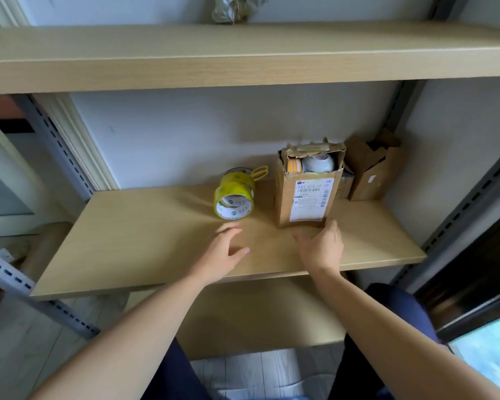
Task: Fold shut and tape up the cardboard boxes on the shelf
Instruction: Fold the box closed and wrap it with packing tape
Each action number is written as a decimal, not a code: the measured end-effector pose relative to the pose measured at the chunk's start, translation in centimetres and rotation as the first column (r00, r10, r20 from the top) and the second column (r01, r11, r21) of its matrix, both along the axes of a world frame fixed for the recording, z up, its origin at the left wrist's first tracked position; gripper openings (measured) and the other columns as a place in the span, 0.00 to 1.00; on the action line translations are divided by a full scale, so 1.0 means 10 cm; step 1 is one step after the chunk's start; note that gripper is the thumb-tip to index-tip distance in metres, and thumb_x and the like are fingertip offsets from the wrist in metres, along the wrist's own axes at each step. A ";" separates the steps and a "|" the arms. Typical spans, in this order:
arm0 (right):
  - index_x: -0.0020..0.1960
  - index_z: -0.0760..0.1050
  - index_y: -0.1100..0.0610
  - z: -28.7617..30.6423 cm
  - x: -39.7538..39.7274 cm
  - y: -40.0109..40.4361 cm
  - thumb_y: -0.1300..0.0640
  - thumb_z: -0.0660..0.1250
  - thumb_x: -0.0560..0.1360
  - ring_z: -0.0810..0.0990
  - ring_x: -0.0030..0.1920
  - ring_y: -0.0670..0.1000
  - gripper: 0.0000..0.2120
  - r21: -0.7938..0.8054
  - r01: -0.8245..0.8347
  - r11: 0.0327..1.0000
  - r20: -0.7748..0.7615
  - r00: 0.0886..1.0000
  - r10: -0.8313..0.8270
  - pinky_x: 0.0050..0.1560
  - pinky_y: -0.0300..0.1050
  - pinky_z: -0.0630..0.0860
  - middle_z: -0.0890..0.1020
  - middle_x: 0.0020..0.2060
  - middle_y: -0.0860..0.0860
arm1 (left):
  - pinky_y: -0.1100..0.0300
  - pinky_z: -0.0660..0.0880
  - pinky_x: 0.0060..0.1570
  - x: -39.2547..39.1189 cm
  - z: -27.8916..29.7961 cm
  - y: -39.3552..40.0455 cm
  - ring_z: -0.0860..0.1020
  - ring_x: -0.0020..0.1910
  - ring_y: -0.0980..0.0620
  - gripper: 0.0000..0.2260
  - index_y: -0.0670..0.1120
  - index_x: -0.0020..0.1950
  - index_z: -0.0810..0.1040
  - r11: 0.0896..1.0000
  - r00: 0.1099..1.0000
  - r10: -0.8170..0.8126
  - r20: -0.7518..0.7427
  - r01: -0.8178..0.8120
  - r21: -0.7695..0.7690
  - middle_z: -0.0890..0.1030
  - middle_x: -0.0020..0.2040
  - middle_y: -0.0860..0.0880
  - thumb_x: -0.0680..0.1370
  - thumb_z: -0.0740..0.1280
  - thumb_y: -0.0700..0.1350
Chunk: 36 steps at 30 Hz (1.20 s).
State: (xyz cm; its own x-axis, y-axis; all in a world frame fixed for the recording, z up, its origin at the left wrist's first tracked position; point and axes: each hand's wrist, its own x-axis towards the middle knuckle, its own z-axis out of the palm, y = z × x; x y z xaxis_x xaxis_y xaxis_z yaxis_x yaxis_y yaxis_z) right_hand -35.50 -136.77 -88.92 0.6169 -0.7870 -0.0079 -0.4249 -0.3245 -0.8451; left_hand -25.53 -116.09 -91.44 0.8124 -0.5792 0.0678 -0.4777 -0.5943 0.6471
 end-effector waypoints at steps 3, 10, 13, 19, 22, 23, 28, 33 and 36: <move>0.72 0.70 0.60 -0.02 -0.08 0.23 0.55 0.76 0.72 0.73 0.65 0.57 0.32 -0.072 -0.105 0.992 -0.008 0.994 0.105 0.65 0.43 0.65 0.76 0.63 0.56 | 0.64 0.60 0.70 0.02 -0.01 0.04 0.68 0.73 0.54 0.25 0.41 0.74 0.73 0.999 1.000 0.016 0.000 -0.016 -0.031 0.70 0.74 0.53 0.80 0.72 0.49; 0.77 0.67 0.58 0.17 0.18 0.68 0.51 0.77 0.73 0.73 0.70 0.56 0.37 -0.179 -0.387 0.905 -0.063 0.922 0.381 0.67 0.41 0.66 0.76 0.70 0.55 | 0.66 0.66 0.59 0.11 -0.01 0.20 0.76 0.61 0.51 0.16 0.42 0.65 0.78 0.949 0.977 0.210 -0.035 -0.213 -0.234 0.78 0.60 0.49 0.78 0.74 0.42; 0.77 0.67 0.57 0.33 0.42 0.82 0.52 0.78 0.72 0.74 0.68 0.55 0.37 -0.213 -0.416 0.884 -0.037 0.908 0.418 0.64 0.40 0.68 0.77 0.68 0.55 | 0.66 0.66 0.53 0.10 0.01 0.23 0.76 0.56 0.51 0.17 0.43 0.64 0.77 0.915 0.963 0.256 -0.079 -0.268 -0.302 0.78 0.55 0.52 0.77 0.75 0.42; 0.77 0.64 0.57 0.50 0.75 0.84 0.55 0.74 0.74 0.75 0.66 0.59 0.35 -0.236 -0.409 0.881 -0.061 0.911 0.407 0.64 0.49 0.73 0.72 0.67 0.57 | 0.71 0.67 0.52 0.17 0.00 0.21 0.76 0.62 0.50 0.25 0.40 0.70 0.71 0.852 0.914 0.350 -0.206 -0.402 -0.336 0.75 0.62 0.49 0.77 0.75 0.42; 0.78 0.62 0.56 0.54 0.84 0.80 0.57 0.74 0.74 0.74 0.67 0.60 0.36 -0.273 -0.474 0.837 -0.096 0.879 0.466 0.64 0.50 0.73 0.71 0.69 0.58 | 0.78 0.66 0.50 0.16 -0.03 0.21 0.75 0.62 0.53 0.26 0.40 0.73 0.70 0.837 0.900 0.358 -0.250 -0.427 -0.340 0.76 0.66 0.48 0.77 0.75 0.41; 0.78 0.62 0.56 0.56 0.88 0.78 0.57 0.74 0.75 0.74 0.67 0.60 0.35 -0.282 -0.493 0.823 -0.116 0.869 0.481 0.64 0.49 0.73 0.71 0.70 0.59 | 0.79 0.65 0.50 0.15 -0.03 0.21 0.75 0.62 0.54 0.27 0.40 0.74 0.69 0.837 0.896 0.364 -0.253 -0.435 -0.333 0.76 0.67 0.48 0.77 0.74 0.41; 0.77 0.63 0.55 0.64 1.08 0.61 0.58 0.76 0.74 0.74 0.67 0.60 0.36 -0.308 -0.595 0.742 -0.228 0.804 0.550 0.65 0.49 0.72 0.68 0.71 0.57 | 0.71 0.66 0.52 0.19 -0.03 0.20 0.74 0.60 0.53 0.26 0.40 0.73 0.70 0.827 0.886 0.395 -0.245 -0.459 -0.326 0.77 0.66 0.48 0.78 0.74 0.40; 0.77 0.61 0.54 0.71 1.08 0.53 0.58 0.74 0.73 0.73 0.68 0.61 0.37 -0.296 -0.686 0.665 -0.296 0.728 0.618 0.67 0.51 0.72 0.67 0.72 0.56 | 0.69 0.71 0.56 0.19 0.06 0.22 0.75 0.59 0.54 0.22 0.46 0.70 0.72 0.858 0.898 0.376 -0.229 -0.430 -0.280 0.76 0.65 0.47 0.78 0.73 0.43; 0.78 0.60 0.54 0.79 1.07 0.50 0.57 0.75 0.72 0.70 0.70 0.59 0.39 -0.308 -0.726 0.615 -0.286 0.688 0.667 0.69 0.47 0.68 0.67 0.73 0.56 | 0.57 0.76 0.63 0.30 0.35 0.21 0.77 0.62 0.57 0.18 0.55 0.63 0.75 0.854 0.915 0.360 -0.181 -0.401 -0.332 0.79 0.63 0.52 0.75 0.72 0.53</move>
